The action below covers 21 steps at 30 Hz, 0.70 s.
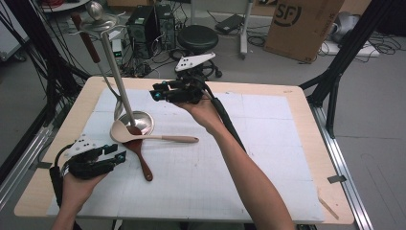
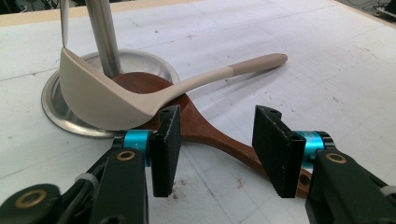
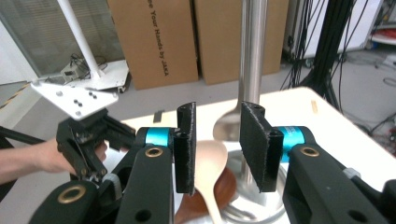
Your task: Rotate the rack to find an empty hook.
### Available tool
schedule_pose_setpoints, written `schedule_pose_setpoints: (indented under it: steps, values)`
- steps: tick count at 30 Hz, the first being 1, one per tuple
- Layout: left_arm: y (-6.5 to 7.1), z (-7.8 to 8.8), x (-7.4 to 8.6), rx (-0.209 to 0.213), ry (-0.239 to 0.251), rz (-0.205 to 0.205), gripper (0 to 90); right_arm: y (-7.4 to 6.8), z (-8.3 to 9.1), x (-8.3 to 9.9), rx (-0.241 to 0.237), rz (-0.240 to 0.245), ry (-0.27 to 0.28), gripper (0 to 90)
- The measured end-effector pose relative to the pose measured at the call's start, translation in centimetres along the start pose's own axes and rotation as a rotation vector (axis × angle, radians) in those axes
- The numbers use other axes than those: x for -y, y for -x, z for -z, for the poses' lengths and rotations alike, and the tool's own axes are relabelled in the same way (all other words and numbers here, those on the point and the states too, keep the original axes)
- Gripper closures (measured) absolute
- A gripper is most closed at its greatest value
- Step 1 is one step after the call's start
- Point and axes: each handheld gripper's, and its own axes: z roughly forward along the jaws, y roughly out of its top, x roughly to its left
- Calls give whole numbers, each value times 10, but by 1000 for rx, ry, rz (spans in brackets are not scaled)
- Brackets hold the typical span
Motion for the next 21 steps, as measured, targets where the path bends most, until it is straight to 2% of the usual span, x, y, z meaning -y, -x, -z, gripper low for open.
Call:
schedule_pose_setpoints:
  steps: [5, 7, 12, 17, 21]
  values:
    - [0, 0, 0, 1, -4, -5, 522, 5, 0, 19, 9, -25, -17, 639]
    - [0, 0, 0, 1, -4, -7, 521, 7, -1, 25, 6, -46, -41, 625]
    - [1, -1, 0, 1, -3, -6, 520, 8, -1, 37, 10, -40, -44, 628]
    - [2, -1, -1, 3, -6, -11, 520, 8, -1, 48, 17, -66, -59, 616]
    - [2, 0, -1, 1, -8, -12, 515, 9, -2, 58, 20, -62, -74, 610]
